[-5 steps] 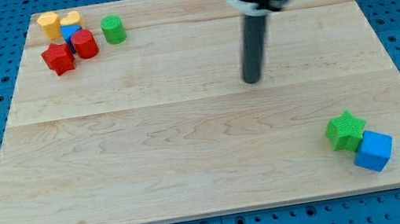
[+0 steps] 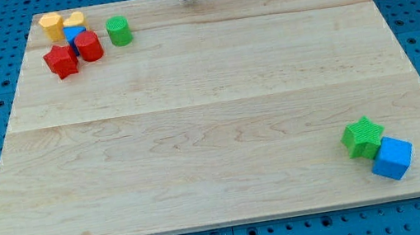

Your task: Move the arm above the yellow heart

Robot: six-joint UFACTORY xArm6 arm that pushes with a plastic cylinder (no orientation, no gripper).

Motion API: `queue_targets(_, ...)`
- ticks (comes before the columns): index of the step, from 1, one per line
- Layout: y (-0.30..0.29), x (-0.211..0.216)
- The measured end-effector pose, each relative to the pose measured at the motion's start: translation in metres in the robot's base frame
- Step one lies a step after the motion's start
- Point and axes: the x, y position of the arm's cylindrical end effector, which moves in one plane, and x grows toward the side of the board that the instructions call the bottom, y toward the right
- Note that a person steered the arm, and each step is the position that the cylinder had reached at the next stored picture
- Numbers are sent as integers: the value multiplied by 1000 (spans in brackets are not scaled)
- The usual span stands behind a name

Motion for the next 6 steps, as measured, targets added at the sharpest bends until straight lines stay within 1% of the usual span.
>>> queue_targets(1,-1,0)
queue_targets(2,-34,0)
queue_targets(3,-81,1)
queue_targets(4,-139,0)
queue_targets(6,-286,0)
